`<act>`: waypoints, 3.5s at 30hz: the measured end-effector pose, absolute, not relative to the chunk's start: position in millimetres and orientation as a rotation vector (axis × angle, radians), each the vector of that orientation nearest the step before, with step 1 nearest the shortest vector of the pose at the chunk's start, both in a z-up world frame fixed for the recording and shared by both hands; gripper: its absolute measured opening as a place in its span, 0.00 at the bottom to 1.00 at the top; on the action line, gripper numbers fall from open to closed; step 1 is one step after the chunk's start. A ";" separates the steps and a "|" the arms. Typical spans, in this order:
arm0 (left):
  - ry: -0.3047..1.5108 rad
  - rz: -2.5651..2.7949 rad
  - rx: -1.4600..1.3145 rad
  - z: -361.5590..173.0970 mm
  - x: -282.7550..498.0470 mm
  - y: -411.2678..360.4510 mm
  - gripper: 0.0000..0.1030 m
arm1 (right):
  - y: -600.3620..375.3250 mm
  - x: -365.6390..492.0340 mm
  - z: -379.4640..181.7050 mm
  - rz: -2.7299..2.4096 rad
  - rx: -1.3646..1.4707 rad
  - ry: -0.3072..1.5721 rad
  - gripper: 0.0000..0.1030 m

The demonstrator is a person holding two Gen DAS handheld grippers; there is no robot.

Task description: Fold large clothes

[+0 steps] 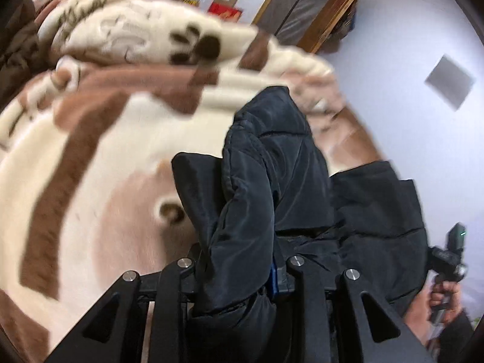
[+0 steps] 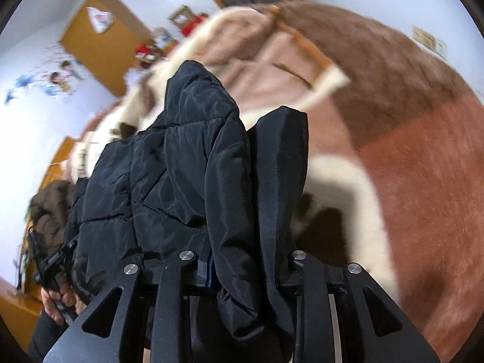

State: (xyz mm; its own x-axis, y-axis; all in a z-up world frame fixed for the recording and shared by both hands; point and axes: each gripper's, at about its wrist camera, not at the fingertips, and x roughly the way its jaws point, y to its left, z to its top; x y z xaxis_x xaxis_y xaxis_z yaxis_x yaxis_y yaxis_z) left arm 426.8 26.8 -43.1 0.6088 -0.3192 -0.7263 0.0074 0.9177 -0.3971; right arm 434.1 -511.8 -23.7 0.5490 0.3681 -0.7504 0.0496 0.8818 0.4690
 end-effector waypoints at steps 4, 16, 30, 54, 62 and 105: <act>0.940 -0.137 -0.456 -79.5 419.6 38.9 0.44 | -524.7 438.7 -56.2 0.156 0.559 1.015 0.51; 0.745 -0.112 -0.398 -1.9 374.6 67.0 0.46 | -528.1 371.3 22.3 0.102 0.461 0.770 0.55; 0.847 -0.052 -0.211 -26.3 380.3 20.7 0.47 | -474.4 380.8 -1.2 0.066 0.240 0.894 0.54; 0.775 -0.112 -0.085 57.9 96.9 -54.7 0.57 | -351.5 104.0 69.9 0.107 0.020 0.722 0.54; 0.826 -0.145 -0.069 43.1 66.1 -67.0 0.57 | -339.0 70.7 60.2 0.110 -0.027 0.742 0.54; 0.814 -0.175 -0.058 45.8 52.4 -88.2 0.57 | -341.1 61.5 44.1 0.102 -0.004 0.801 0.54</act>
